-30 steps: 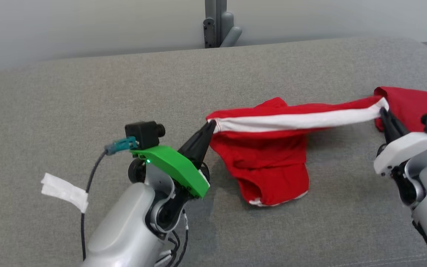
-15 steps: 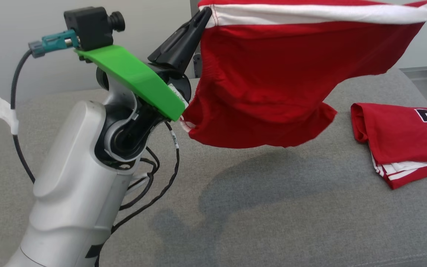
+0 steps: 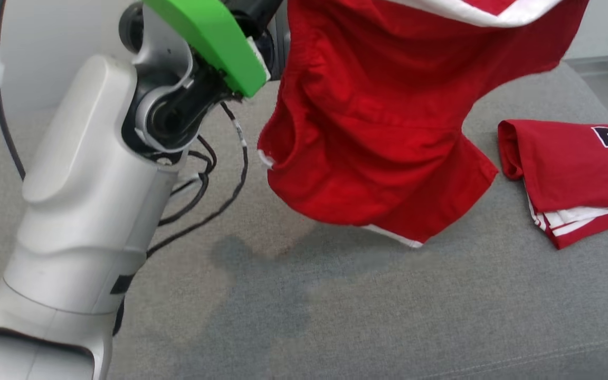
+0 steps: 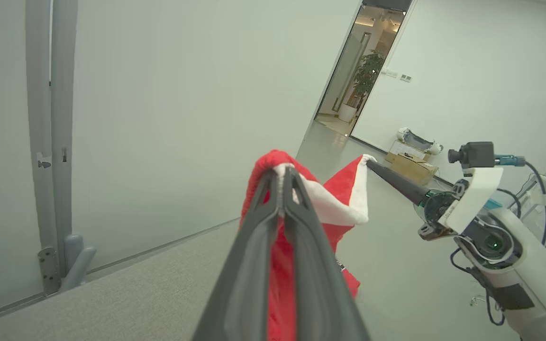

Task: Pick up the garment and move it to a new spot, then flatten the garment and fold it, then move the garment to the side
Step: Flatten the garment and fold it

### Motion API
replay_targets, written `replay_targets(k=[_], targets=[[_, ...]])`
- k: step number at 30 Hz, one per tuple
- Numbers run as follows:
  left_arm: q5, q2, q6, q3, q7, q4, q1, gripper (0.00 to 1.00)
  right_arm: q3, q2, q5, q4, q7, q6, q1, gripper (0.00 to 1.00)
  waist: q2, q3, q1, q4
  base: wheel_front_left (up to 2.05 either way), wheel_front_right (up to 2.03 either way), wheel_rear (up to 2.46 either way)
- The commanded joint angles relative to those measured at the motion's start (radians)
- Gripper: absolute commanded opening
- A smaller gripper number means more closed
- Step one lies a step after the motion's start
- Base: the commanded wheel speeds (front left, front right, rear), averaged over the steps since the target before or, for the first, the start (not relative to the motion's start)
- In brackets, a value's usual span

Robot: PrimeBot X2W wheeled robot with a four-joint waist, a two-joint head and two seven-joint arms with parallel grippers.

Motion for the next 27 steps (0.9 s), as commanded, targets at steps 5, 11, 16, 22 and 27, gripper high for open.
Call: replay_targets(k=[5,11,16,22,27], targets=[[0.136,0.022,-0.035,-0.014,-0.151,0.160,-0.232,0.00,0.038,0.101,-0.072,0.102,-0.103,0.000,-0.219,0.00,0.0000,0.255,0.0000,-0.032,0.00,0.00,0.00],[0.262,0.077,-0.042,-0.133,-0.440,0.259,-0.517,0.00,0.068,0.171,-0.149,0.212,-0.343,0.000,-0.473,0.00,0.0000,0.472,0.0000,-0.060,0.00,0.00,0.00],[0.232,0.161,-0.040,-0.335,-0.599,0.272,-0.572,0.00,0.163,0.179,-0.119,0.264,-0.438,0.000,-0.487,0.00,0.0000,0.579,0.0000,-0.049,0.00,0.00,0.00],[0.084,0.206,-0.040,-0.548,-0.631,0.239,-0.442,0.00,0.304,0.131,-0.043,0.327,-0.464,0.000,-0.354,0.00,0.0000,0.616,0.0000,-0.034,0.00,0.00,0.00],[-0.029,0.256,-0.040,-0.671,-0.636,0.136,-0.303,0.00,0.411,0.060,0.028,0.335,-0.452,0.000,-0.249,0.00,0.0000,0.579,0.0000,-0.033,0.00,0.00,0.00]])
